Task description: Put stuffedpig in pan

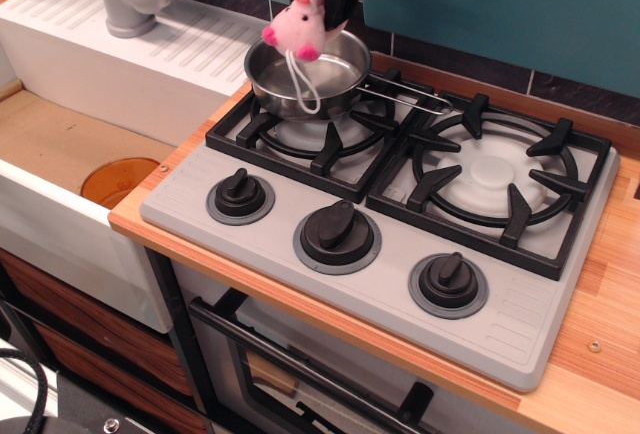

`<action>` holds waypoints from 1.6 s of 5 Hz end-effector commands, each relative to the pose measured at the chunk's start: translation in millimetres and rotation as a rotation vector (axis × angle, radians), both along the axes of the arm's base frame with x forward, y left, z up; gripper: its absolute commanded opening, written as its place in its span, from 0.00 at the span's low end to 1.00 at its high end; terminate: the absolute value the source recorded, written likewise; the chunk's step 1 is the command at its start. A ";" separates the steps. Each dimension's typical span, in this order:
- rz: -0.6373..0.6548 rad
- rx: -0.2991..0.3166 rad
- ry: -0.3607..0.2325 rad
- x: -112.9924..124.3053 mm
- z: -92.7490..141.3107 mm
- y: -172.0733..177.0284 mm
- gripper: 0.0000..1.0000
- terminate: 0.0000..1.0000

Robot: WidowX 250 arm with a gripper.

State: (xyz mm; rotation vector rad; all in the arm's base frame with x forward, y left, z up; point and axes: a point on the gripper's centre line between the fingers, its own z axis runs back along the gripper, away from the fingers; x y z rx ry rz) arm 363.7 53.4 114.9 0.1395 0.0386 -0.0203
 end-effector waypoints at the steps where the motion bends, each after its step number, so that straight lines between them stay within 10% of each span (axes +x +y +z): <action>1: -0.016 -0.011 -0.067 11.6 21.2 -2.6 1.00 0.00; 8: -0.027 -0.049 -0.108 9.0 30.1 -31.2 1.00 0.00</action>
